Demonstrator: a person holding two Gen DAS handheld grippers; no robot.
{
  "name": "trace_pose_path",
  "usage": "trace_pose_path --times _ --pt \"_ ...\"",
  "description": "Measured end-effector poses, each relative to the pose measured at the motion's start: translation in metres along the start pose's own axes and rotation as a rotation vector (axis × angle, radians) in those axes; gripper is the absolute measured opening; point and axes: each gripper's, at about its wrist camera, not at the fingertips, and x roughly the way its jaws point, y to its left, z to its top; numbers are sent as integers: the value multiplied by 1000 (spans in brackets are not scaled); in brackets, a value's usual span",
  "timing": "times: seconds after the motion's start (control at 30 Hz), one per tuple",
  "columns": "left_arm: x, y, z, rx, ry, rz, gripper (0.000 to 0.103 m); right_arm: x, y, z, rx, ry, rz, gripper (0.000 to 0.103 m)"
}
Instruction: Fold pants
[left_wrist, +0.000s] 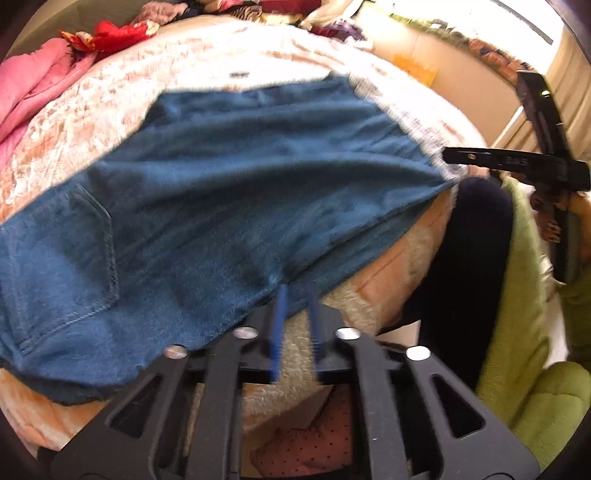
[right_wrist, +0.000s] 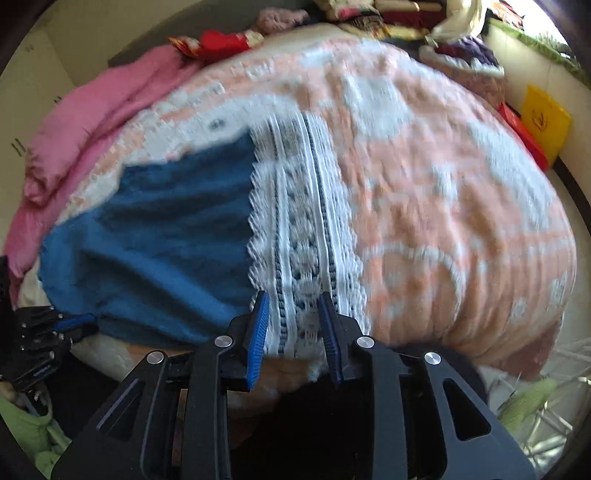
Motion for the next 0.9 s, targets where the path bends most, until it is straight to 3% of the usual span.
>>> trace_pose_path --times 0.07,0.2,0.37,0.5,0.63,0.67,0.73,0.77,0.8,0.9 --pt "-16 5 7 -8 -46 1 27 -13 -3 17 -26 -72 -12 41" --pt "-31 36 40 -55 -114 74 30 -9 -10 53 -57 -125 -12 44" --pt "-4 91 93 -158 -111 126 38 42 -19 104 -87 -71 24 47" --pt "29 113 117 -192 -69 112 51 70 -21 125 -108 -34 72 52" --pt "62 124 128 -216 -39 86 55 98 -25 133 -137 11 102 53" --pt "67 124 128 -225 -33 77 54 105 -29 133 -114 26 128 54" --pt "72 120 127 -220 -30 92 29 109 -34 130 -77 33 184 45" --pt "70 118 127 -212 -37 99 9 108 -35 130 -70 37 213 28" --pt "67 117 129 -210 -46 95 7 106 -37 129 -57 43 253 19" --pt "54 112 137 -193 -98 121 5 92 -33 133 -65 5 274 18"
